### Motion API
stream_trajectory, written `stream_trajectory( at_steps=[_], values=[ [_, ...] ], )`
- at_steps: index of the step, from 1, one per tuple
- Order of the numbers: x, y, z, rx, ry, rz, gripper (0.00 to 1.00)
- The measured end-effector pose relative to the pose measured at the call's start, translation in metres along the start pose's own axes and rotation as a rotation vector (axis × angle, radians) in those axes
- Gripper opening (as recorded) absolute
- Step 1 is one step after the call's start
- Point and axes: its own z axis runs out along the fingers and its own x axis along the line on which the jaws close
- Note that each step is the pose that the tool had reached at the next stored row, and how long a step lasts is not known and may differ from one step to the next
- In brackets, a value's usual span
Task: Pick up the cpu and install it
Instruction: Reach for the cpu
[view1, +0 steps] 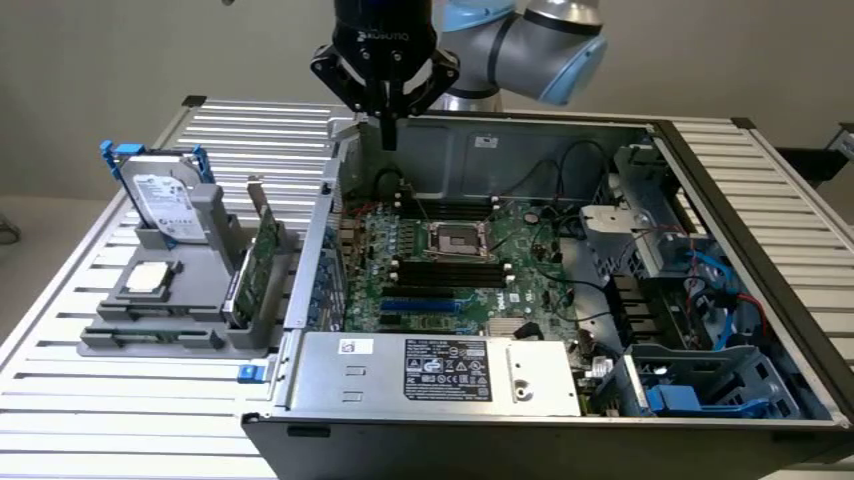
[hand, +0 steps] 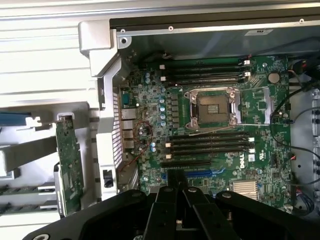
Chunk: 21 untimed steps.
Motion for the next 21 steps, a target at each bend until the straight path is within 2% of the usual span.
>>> stream_trajectory(
  at_steps=[21],
  values=[
    [0.095, -0.0068, -0.0007, -0.0005, 0.0012, 0.000, 0.11]
  ],
)
